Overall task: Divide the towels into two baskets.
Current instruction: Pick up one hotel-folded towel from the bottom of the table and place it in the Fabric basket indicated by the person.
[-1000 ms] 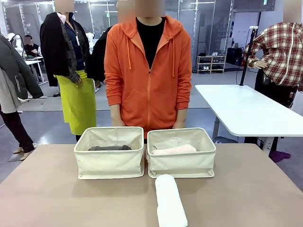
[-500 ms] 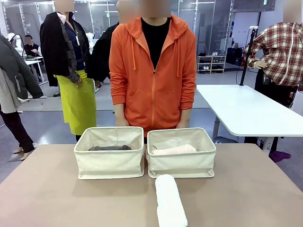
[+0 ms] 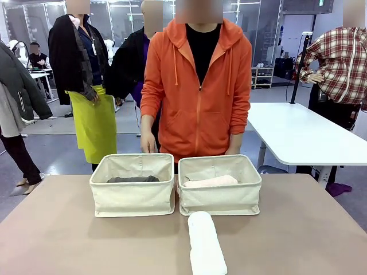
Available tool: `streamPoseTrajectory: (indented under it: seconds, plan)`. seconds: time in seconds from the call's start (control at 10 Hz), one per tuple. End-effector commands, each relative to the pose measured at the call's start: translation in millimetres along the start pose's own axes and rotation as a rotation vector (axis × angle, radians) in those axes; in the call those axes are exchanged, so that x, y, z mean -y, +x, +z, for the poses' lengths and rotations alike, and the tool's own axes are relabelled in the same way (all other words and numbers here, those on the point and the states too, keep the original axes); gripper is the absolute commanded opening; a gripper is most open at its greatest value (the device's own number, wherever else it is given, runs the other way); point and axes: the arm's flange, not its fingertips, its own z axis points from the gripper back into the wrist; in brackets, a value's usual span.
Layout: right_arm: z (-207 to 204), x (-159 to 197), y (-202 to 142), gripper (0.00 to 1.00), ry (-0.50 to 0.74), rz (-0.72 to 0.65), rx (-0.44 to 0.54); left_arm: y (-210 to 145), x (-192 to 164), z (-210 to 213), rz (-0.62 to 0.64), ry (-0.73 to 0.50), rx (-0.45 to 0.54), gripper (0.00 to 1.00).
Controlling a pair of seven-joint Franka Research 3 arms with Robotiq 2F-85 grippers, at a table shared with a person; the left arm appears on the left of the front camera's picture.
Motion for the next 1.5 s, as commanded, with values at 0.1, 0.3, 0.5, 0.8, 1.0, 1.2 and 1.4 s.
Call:
streamPoseTrajectory:
  seconds: [0.1, 0.3, 0.5, 0.8, 1.0, 1.2, 1.4]
  plan:
    - [-0.1, -2.7, 1.2, 1.0, 0.006, 0.007, 0.001, -3.2, 1.4, 3.6, -0.005, -0.01, 0.0, 1.0]
    - [-0.1, -2.7, 1.2, 1.0, 0.006, 0.007, 0.001, -3.2, 1.4, 3.6, -0.005, -0.01, 0.0, 1.0]
    - [-0.1, -2.7, 1.2, 1.0, 0.006, 0.007, 0.001, -3.2, 1.4, 3.6, -0.005, -0.01, 0.0, 1.0]
    - [-0.1, -2.7, 1.2, 1.0, 0.006, 0.007, 0.001, -3.2, 1.4, 3.6, -0.005, -0.01, 0.0, 1.0]
    - [0.0, 0.0, 0.0, 1.0, 0.0, 0.0, 0.0, -3.2, 1.4, 3.6, -0.005, -0.01, 0.0, 1.0]
    - [-44.2, -23.9, 4.9, 1.0, -0.097, -0.077, -0.064, -3.2, 1.4, 3.6, -0.005, -0.01, 0.0, 1.0]
    - [-106.2, -41.9, 1.1, 1.0, -0.168, -0.086, -0.144, -3.2, 1.4, 3.6, -0.005, -0.01, 0.0, 1.0]
